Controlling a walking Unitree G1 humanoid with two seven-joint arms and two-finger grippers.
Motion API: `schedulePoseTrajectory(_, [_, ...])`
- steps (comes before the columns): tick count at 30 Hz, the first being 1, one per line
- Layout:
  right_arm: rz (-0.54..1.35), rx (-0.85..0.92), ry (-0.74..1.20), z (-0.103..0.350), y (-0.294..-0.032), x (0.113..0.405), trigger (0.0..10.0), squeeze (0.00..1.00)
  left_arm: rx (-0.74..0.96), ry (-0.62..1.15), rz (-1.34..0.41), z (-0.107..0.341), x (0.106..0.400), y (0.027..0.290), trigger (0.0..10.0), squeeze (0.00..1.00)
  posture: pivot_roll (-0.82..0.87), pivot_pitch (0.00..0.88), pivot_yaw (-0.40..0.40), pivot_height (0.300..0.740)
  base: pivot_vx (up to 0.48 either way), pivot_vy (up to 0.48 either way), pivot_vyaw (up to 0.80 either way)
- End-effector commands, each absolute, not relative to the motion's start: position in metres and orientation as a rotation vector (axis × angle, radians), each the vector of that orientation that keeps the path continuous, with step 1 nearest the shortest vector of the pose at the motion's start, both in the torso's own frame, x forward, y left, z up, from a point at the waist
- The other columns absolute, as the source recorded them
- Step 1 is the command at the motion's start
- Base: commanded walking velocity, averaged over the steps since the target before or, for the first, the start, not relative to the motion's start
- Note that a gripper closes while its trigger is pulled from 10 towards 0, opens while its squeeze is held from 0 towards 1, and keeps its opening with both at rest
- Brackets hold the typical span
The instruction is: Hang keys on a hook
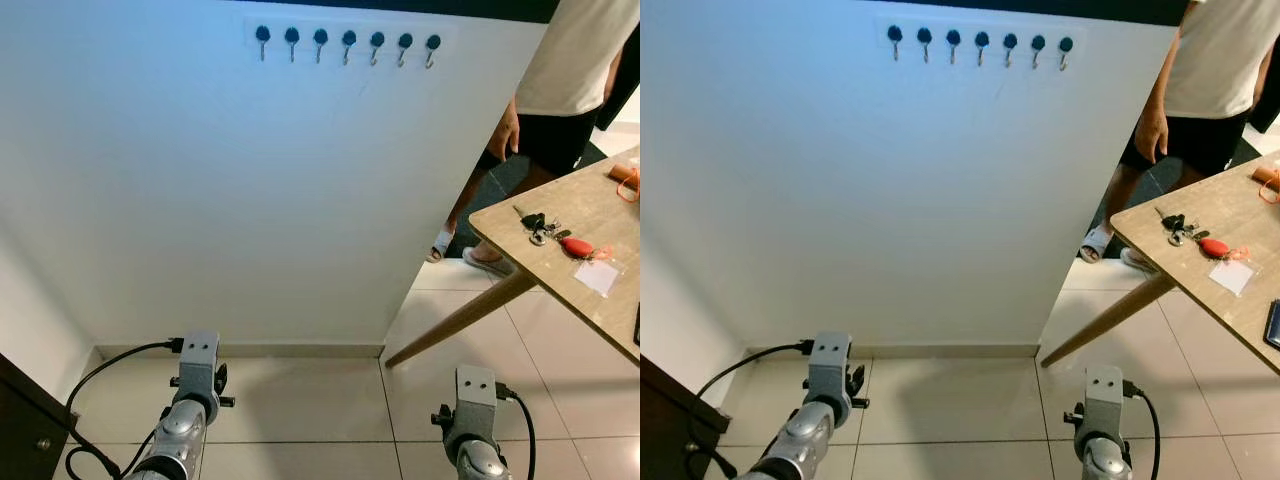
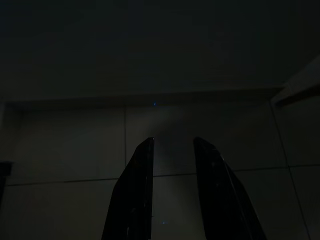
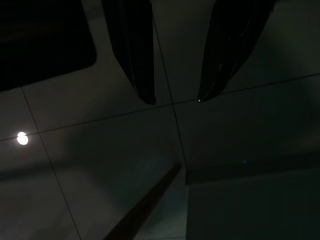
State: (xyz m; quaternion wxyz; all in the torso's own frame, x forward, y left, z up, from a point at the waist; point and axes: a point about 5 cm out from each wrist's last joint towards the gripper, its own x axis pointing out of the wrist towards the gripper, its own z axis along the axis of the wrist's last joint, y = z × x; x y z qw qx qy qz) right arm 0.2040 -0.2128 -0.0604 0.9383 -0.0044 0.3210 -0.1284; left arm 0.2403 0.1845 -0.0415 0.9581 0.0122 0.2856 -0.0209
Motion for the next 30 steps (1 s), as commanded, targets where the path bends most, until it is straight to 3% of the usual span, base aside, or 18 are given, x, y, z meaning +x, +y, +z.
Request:
schedulePoseTrajectory(1, [-0.270,-0.001,0.664,-0.062,-0.213,0.202,10.0,0.00,0.031,0.575,-0.036,-0.042,0.239,0.183,10.0,0.00,0.07,0.000,-0.062,0.740,0.000,0.000,0.00])
schedulePoseTrajectory(19, [-0.239,0.042,0.730,-0.069,-0.197,0.198,10.0,0.00,0.025,0.576,-0.035,-0.044,0.237,0.179,10.0,0.00,0.08,0.003,-0.063,0.740,0.000,0.000,0.00])
schedulePoseTrajectory(30, [-0.224,0.043,0.712,-0.068,-0.195,0.200,10.0,0.00,0.026,0.573,-0.035,-0.044,0.237,0.180,10.0,0.00,0.08,0.007,-0.063,0.740,0.000,0.000,-0.44])
